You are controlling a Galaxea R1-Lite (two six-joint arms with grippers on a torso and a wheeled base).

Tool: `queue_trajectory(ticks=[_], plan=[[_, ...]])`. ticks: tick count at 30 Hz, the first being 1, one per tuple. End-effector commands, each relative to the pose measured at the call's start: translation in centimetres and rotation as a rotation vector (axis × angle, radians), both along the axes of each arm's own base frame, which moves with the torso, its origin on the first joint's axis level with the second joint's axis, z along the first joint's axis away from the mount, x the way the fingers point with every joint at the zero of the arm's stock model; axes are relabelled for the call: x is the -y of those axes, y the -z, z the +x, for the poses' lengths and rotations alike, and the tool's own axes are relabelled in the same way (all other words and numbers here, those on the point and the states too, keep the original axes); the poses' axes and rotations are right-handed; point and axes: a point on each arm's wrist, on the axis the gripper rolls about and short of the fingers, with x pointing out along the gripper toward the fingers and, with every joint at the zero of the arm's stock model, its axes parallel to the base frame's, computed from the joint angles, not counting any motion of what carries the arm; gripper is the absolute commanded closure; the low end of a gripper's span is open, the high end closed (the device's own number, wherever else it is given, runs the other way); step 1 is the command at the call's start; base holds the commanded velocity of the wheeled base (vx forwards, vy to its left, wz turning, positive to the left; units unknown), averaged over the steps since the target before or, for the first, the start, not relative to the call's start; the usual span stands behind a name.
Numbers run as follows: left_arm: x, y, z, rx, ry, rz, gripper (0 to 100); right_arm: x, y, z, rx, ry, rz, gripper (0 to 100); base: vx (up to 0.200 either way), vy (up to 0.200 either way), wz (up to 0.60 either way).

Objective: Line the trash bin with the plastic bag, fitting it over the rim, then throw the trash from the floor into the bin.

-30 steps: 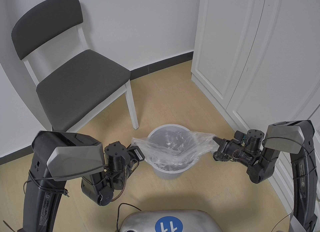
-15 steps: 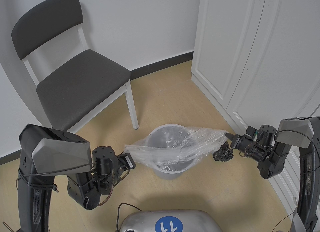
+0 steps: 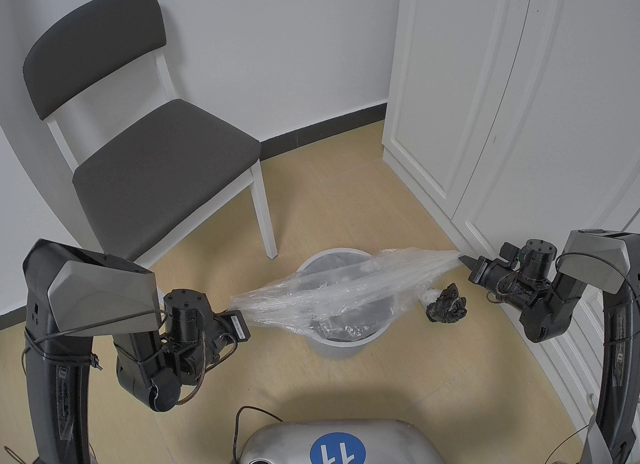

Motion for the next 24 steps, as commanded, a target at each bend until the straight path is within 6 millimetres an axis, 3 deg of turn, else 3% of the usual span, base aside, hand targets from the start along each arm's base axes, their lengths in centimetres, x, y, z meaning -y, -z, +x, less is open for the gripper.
queue_trajectory(ticks=[1, 8, 16, 24], plan=[[0.4, -0.3, 1.0, 0.021, -0.002, -0.012, 100, 0.0, -0.1, 0.8, 0.0, 0.017, 0.002, 100, 0.0, 0.0, 0.0], [1.8, -1.0, 2.3, 0.066, 0.008, -0.042, 100, -2.0, 1.3, 1.9, 0.002, 0.058, -0.007, 100, 0.0, 0.0, 0.0], [3.8, 0.1, 3.1, 0.08, -0.008, -0.067, 100, -4.0, 1.4, 2.5, 0.004, 0.071, 0.086, 100, 0.0, 0.0, 0.0], [6.4, 0.3, 4.3, 0.106, -0.011, -0.063, 100, -5.8, 2.8, 3.4, 0.052, 0.108, 0.097, 100, 0.0, 0.0, 0.0]])
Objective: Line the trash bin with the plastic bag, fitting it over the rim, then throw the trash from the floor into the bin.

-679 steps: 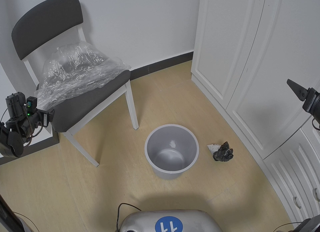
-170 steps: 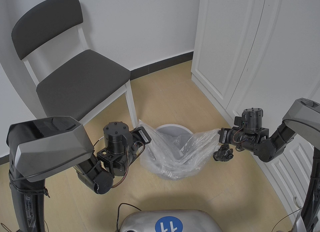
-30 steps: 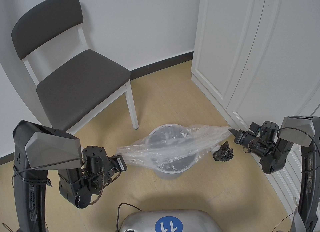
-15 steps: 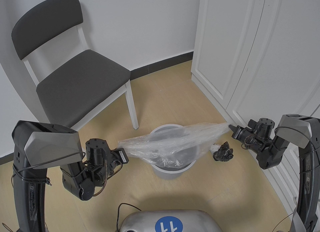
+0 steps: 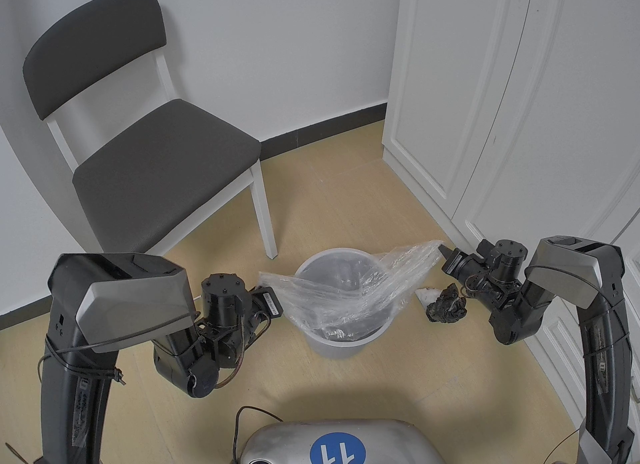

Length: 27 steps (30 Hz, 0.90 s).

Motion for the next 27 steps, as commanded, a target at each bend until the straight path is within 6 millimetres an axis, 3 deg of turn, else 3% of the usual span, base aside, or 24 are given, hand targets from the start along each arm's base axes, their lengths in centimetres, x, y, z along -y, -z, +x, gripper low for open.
queue_trajectory(ticks=[1, 7, 16, 27], plan=[[1.9, 0.7, 0.7, -0.013, -0.001, 0.018, 100, -0.9, 1.5, 0.6, -0.003, 0.011, -0.001, 100, 0.0, 0.0, 0.0], [4.1, 0.6, 2.7, -0.007, -0.036, 0.034, 100, -1.3, 1.3, 1.1, 0.02, 0.029, 0.016, 100, 0.0, 0.0, 0.0], [7.4, 1.6, 3.1, 0.027, 0.023, 0.023, 100, -2.4, 1.5, 1.9, 0.061, 0.046, 0.052, 100, 0.0, 0.0, 0.0], [7.6, 3.7, 3.1, 0.026, 0.026, 0.026, 100, -3.7, 4.3, 1.2, 0.08, 0.012, -0.04, 100, 0.0, 0.0, 0.0]])
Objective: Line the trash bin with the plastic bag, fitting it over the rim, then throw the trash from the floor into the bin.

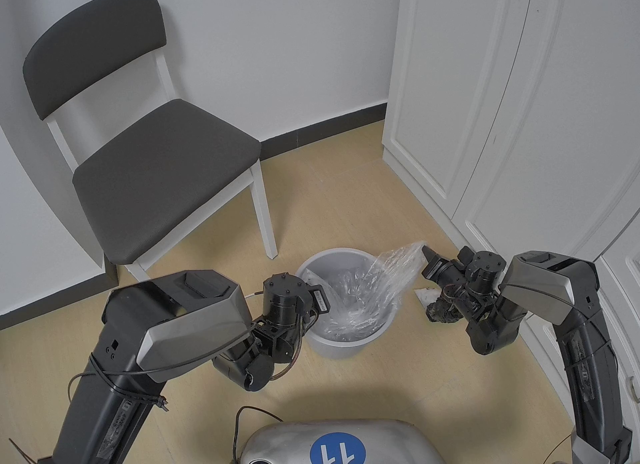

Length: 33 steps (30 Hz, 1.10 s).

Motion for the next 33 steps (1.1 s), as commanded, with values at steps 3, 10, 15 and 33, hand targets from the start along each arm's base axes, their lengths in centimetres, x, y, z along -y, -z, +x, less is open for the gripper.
queue_trajectory(ticks=[3, 10, 15, 33], plan=[[0.2, 1.7, 0.2, 0.003, -0.006, 0.015, 100, -1.0, 2.7, -0.3, -0.007, -0.018, -0.099, 100, 0.0, 0.0, 0.0], [0.4, 2.5, 1.0, 0.042, -0.048, 0.055, 100, -2.5, 2.6, -0.8, -0.001, -0.012, -0.113, 100, 0.0, 0.0, 0.0], [0.7, 2.1, 0.5, 0.061, -0.049, 0.046, 100, -4.2, 2.7, -1.8, 0.0, -0.048, -0.173, 100, 0.0, 0.0, 0.0], [-6.6, -3.1, -8.0, -0.012, -0.057, 0.005, 100, 4.1, -4.4, -5.2, -0.038, -0.162, -0.141, 100, 0.0, 0.0, 0.0]])
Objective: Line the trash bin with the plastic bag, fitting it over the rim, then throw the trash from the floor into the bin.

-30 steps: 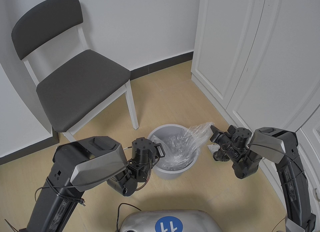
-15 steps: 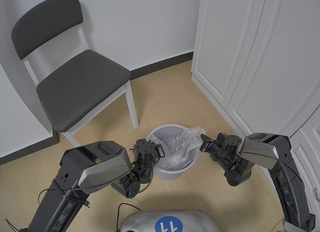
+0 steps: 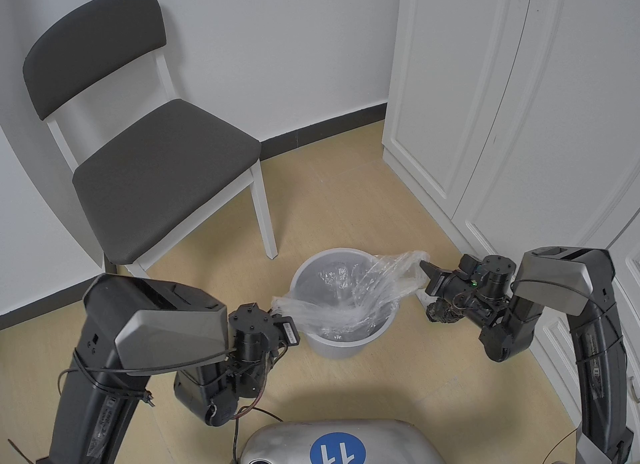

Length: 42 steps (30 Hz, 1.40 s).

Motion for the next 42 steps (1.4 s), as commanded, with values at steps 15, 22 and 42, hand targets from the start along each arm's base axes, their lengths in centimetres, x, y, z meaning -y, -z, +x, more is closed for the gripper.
queue_trajectory(ticks=[15, 22, 42], plan=[[-5.1, -4.4, -6.3, -0.129, 0.076, -0.046, 100, 8.7, 0.5, -3.8, -0.106, -0.155, -0.066, 100, 0.0, 0.0, 0.0], [-5.1, -3.4, -6.5, -0.166, 0.099, -0.034, 100, 9.9, 2.2, -3.8, -0.138, -0.142, -0.066, 100, 0.0, 0.0, 0.0], [-7.7, -0.3, -6.7, -0.305, 0.137, 0.051, 100, 11.9, 5.0, -3.4, -0.153, -0.11, -0.106, 100, 0.0, 0.0, 0.0]])
